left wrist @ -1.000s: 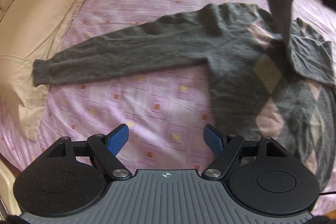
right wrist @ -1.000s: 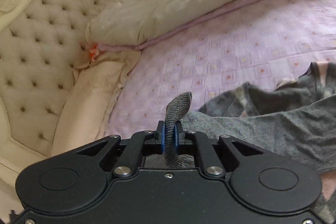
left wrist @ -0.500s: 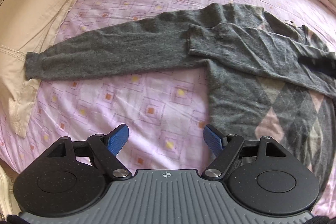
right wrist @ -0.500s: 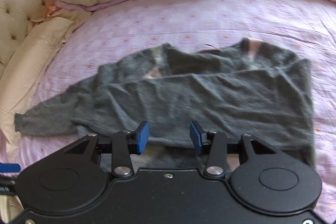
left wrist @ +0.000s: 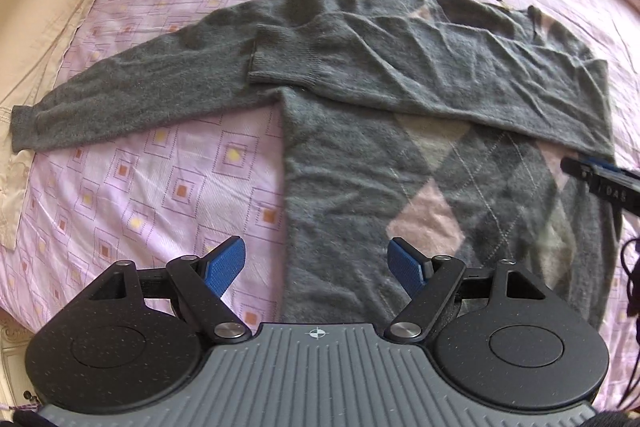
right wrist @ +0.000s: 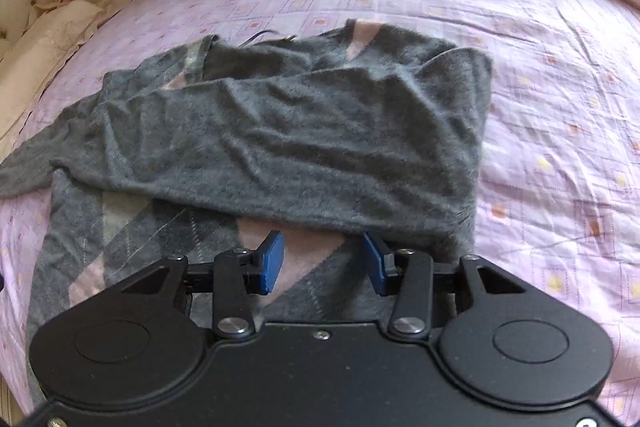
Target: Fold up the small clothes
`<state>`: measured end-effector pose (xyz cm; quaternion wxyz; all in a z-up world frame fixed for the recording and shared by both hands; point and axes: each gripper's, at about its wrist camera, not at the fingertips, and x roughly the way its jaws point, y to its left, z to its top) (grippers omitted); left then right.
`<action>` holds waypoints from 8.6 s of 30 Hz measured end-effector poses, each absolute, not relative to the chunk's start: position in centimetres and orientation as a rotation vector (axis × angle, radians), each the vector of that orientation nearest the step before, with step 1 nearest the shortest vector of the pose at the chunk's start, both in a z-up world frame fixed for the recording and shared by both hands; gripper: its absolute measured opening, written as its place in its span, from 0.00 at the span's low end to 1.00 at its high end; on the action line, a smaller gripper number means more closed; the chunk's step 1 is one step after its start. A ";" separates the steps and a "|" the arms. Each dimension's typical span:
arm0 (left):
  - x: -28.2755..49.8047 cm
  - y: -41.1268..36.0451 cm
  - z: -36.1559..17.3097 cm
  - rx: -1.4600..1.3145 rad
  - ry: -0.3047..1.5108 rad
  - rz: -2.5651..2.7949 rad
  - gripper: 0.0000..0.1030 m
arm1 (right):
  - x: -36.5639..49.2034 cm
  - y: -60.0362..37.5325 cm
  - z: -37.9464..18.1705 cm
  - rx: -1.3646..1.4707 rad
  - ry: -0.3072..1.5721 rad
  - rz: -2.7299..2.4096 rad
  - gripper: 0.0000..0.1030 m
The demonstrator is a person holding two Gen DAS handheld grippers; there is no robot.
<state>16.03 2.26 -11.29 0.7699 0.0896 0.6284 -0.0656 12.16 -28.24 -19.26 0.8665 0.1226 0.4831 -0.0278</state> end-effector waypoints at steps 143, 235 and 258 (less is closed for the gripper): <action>28.5 38.6 -18.9 -0.248 1.076 0.139 0.63 | 16.6 -4.9 -9.7 0.133 1.030 0.147 1.00; 21.8 4.6 -16.7 0.099 1.079 -0.259 0.38 | 17.2 -29.7 -17.9 0.444 1.070 -0.068 0.09; 24.6 2.3 -15.9 0.137 1.022 -0.298 0.38 | 15.3 -35.8 -17.8 0.370 1.107 -0.278 0.16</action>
